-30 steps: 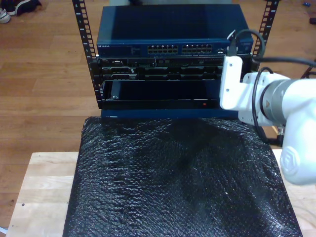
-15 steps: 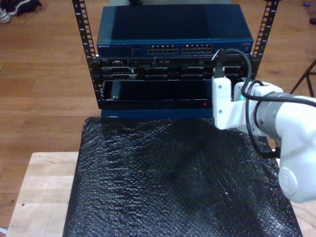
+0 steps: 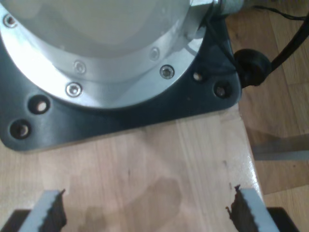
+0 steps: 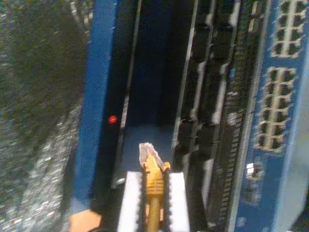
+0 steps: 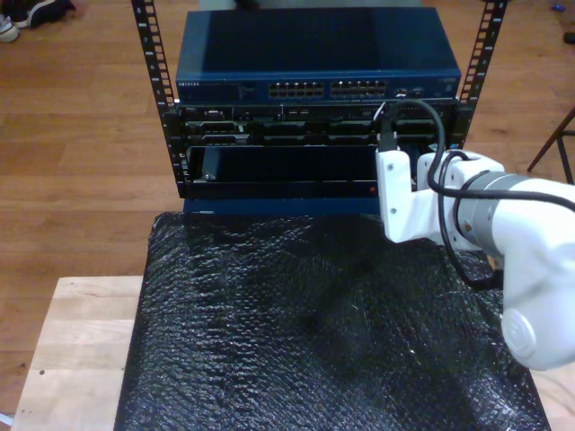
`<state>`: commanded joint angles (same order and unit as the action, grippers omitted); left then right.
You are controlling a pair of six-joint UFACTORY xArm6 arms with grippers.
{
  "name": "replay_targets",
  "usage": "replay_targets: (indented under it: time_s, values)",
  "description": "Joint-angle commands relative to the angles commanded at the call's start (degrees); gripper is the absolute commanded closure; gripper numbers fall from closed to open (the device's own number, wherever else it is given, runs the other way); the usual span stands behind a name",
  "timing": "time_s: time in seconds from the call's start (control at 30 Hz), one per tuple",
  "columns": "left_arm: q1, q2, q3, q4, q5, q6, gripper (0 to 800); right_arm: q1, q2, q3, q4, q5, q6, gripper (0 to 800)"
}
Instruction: Grab the cable and plug it in
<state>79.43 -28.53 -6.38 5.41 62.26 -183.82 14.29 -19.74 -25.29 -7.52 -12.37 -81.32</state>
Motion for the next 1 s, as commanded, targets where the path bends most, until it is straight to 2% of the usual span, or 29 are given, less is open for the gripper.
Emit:
replay_targets:
  time_s: [0.23, 0.63, 1.0]
  values:
    - [0.0, 0.0, -0.1, 0.0, 0.0, 0.0, 0, 0.2, 3.1, -1.8, 0.0, -3.6, -0.1, 800]
    - [0.0, 0.0, -0.1, 0.0, 0.0, 0.0, 0, 0.1, 4.0, 3.2, 0.1, -21.4, -0.2, 800]
    - [0.0, 0.0, 0.0, 0.0, 0.0, 0.0, 0, -0.3, 9.8, 2.0, 0.2, -31.5, 0.1, 800]
